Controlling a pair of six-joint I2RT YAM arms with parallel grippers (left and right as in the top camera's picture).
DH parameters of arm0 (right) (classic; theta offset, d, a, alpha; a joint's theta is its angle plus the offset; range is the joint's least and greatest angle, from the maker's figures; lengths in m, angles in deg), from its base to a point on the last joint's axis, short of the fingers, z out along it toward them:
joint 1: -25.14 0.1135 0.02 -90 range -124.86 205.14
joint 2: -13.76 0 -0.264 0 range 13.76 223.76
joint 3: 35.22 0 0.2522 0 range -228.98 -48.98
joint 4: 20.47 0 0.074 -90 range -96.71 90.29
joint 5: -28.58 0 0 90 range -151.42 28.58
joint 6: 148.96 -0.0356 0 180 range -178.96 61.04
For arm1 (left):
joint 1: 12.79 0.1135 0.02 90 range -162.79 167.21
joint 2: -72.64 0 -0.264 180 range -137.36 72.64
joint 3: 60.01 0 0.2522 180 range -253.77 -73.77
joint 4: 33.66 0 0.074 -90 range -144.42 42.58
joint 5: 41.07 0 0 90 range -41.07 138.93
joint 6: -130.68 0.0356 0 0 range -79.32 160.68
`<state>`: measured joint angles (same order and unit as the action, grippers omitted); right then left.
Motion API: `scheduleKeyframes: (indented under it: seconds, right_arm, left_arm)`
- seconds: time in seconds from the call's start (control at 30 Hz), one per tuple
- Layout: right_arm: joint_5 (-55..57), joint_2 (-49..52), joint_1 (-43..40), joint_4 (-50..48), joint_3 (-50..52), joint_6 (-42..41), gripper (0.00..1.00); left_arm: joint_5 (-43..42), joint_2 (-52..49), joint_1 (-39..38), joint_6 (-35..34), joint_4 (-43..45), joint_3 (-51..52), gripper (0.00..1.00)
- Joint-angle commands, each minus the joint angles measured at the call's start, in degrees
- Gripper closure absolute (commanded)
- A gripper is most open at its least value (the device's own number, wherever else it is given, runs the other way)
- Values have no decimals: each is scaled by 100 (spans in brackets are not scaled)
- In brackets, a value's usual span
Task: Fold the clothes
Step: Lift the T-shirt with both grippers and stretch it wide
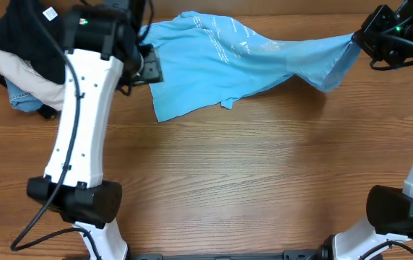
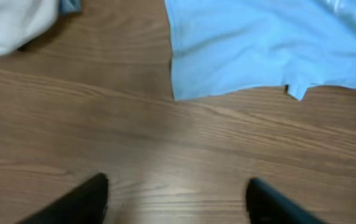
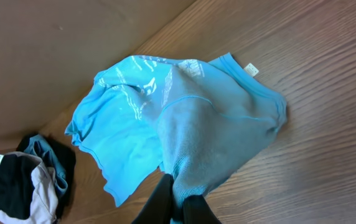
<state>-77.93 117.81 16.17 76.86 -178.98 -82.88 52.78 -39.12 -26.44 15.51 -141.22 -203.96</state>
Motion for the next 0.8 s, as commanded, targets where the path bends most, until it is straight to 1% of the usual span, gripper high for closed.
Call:
scheduleKeyframes:
  seconds: [0.0,0.03,0.1,0.17,0.23,0.4,0.53,0.67,0.77]
  right_arm:
    - [-9,-20,-4,-17,-13,42,95]
    - [-9,-20,-4,2,-13,46,94]
    - [13,-20,-4,39,-13,168,94]
    - [35,-20,-4,59,-13,168,94]
    - [35,-20,-4,59,-13,166,94]
    - [35,-20,-4,59,-13,168,94]
    - [35,-20,-4,59,-13,168,94]
    - [37,-20,-4,63,-13,168,94]
    - [37,-20,-4,79,-13,168,94]
  left_arm:
    - [-120,-240,-55,-586,625,1097,16]
    - [-116,-278,-11,-885,1034,1567,0]
    - [-173,-343,153,-1362,1641,2332,0]
    - [-503,-424,319,-1360,2264,2868,0]
    - [-822,-577,420,-1478,2643,3228,4]
    - [-782,-1113,413,-1867,3016,3373,13]
    - [-774,-1517,398,-1882,3086,3373,16]
    - [-778,-1751,393,-1880,3195,3373,21]
    - [-789,-1843,393,-1878,3239,3373,28]
